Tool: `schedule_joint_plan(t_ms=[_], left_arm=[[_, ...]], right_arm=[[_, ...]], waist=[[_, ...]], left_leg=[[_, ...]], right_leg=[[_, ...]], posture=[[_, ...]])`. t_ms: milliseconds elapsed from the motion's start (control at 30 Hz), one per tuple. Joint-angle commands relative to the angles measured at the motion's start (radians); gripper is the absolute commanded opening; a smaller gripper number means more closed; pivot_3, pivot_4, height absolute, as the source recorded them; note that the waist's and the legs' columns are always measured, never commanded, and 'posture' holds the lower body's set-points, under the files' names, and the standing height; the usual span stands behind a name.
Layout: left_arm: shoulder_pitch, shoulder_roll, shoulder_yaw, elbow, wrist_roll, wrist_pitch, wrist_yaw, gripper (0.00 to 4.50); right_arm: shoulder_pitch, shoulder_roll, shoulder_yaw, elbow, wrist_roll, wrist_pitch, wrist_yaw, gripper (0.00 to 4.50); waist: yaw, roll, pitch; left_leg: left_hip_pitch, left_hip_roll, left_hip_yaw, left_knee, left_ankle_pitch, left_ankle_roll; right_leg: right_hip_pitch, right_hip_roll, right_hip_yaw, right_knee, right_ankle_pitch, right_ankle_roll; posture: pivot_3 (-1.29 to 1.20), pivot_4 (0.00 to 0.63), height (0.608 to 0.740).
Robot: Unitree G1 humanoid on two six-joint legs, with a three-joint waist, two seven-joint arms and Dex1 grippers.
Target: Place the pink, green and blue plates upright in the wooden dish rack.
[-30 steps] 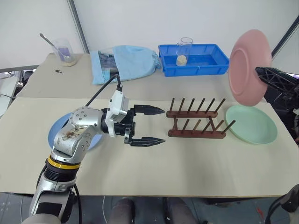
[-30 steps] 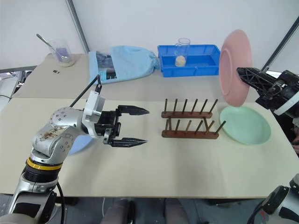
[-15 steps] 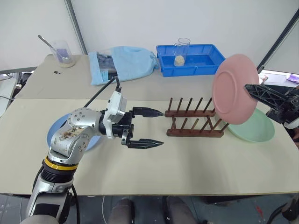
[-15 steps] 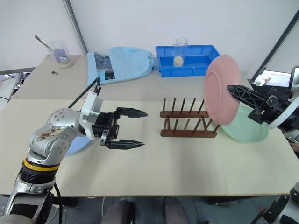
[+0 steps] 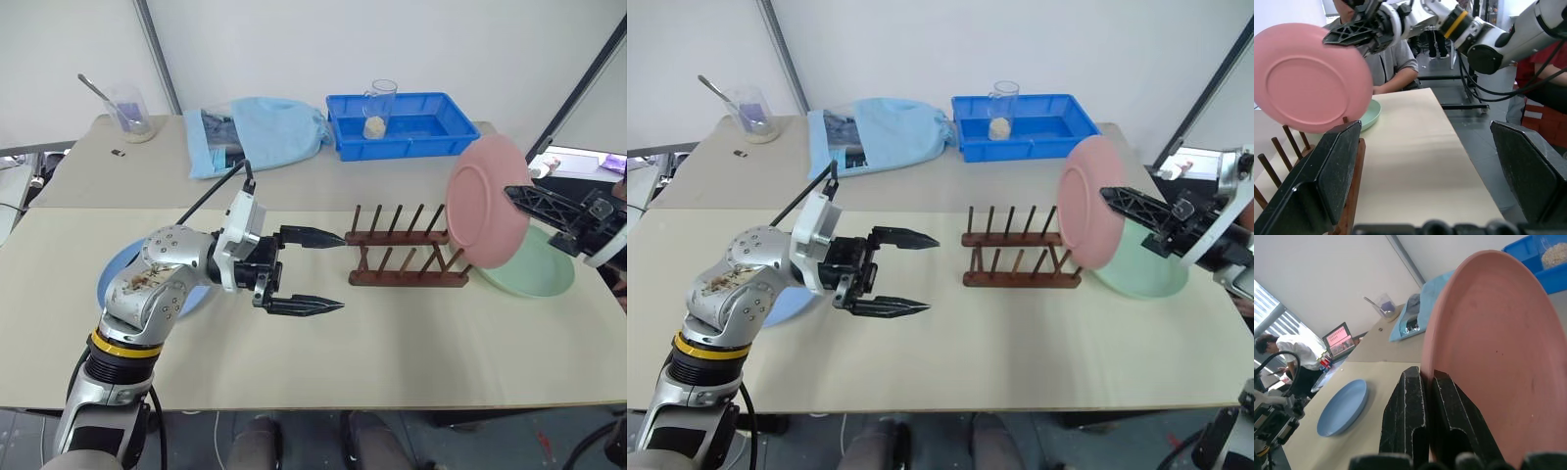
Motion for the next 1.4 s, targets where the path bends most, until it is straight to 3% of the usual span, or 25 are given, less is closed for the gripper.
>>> schedule_joint_plan(t_ms=[33,467,600,767,933,1400], left_arm=[[-0.014,0.004,0.012,-0.032,-0.015,-0.012,-0.006,4.5],[0.006,-0.003,0.012,-0.039,-0.009,-0.021,0.005,4.5],[0.015,0.011,0.01,-0.045,-0.006,-0.004,0.012,4.5],[0.021,0.046,-0.012,-0.059,-0.005,0.013,-0.013,4.5],[0.028,0.071,-0.048,-0.085,0.016,0.008,-0.031,4.5],[0.009,0.043,-0.077,-0.135,0.025,-0.008,-0.01,4.5]], right_arm=[[-0.065,-0.023,0.01,0.061,-0.016,-0.014,0.012,0.05],[-0.156,-0.051,-0.003,0.105,-0.12,-0.102,-0.004,4.47],[-0.06,-0.175,0.045,0.038,-0.272,-0.271,0.148,4.47],[0.253,-0.314,0.141,-0.022,-0.553,-0.605,0.377,4.47],[0.424,-0.317,0.259,0.015,-0.777,-0.884,0.43,4.47],[0.129,-0.126,0.571,0.427,-1.111,-1.164,0.33,4.47]], waist=[[0.0,0.0,0.0],[0.004,0.0,0.0],[0.011,0.001,0.0],[0.009,0.001,0.0],[0.0,0.004,0.0],[-0.018,0.006,0.0]], left_leg=[[0.0,0.0,0.0,0.0,0.0,0.0],[-0.001,0.0,0.0,-0.001,0.0,0.0],[-0.001,0.0,0.0,-0.001,0.0,0.0],[-0.001,-0.001,-0.001,-0.001,-0.001,0.001],[0.0,-0.001,0.001,0.0,-0.001,0.001],[0.003,-0.002,0.0,0.002,0.001,0.0]], right_leg=[[0.0,0.0,0.0,0.0,0.0,0.0],[0.0,0.0,0.0,-0.001,0.002,0.003],[0.0,0.0,-0.001,0.0,0.0,0.001],[0.0,0.0,-0.001,-0.001,-0.002,0.005],[0.0,-0.001,0.0,0.001,-0.002,0.004],[0.002,0.0,0.002,0.002,0.001,-0.001]], posture=[[0.0,0.15,0.737],[0.0,0.15,0.737],[0.0,0.15,0.737],[0.0,0.15,0.737],[0.0,0.15,0.737],[0.0,0.15,0.737]])
